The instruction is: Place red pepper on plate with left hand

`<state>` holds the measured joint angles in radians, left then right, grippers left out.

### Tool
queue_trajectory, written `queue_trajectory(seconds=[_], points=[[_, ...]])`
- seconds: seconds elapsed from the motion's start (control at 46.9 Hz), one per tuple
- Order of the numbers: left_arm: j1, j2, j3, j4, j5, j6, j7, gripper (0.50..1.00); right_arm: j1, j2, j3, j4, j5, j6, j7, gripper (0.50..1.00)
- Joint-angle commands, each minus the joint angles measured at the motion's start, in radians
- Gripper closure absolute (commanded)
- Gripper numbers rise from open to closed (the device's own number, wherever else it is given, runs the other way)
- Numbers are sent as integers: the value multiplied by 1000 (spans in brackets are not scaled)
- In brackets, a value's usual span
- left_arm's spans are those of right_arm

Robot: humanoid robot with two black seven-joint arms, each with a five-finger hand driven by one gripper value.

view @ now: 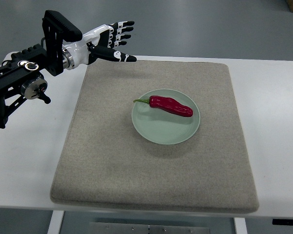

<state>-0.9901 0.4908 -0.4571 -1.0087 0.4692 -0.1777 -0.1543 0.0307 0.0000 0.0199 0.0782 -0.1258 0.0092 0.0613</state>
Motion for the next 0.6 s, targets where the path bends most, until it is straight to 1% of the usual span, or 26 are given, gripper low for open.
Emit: queue_trajectory(seconds=[0.0, 0.128, 0.299, 0.384, 0.576], points=[[24, 11, 1, 7, -93, 1, 9, 506, 0, 0, 0, 0, 0, 0, 0, 572], [59, 31, -3, 10, -176, 1, 12, 506, 0, 0, 0, 0, 0, 0, 0, 572], [94, 48, -40, 47, -320, 0, 15, 506, 0, 0, 0, 0, 0, 0, 0, 572], [97, 48, -51, 82, -365, -8, 16, 506, 0, 0, 0, 0, 0, 0, 0, 572], [100, 46, -68, 108, -463, -29, 15, 506, 0, 0, 0, 0, 0, 0, 0, 572]])
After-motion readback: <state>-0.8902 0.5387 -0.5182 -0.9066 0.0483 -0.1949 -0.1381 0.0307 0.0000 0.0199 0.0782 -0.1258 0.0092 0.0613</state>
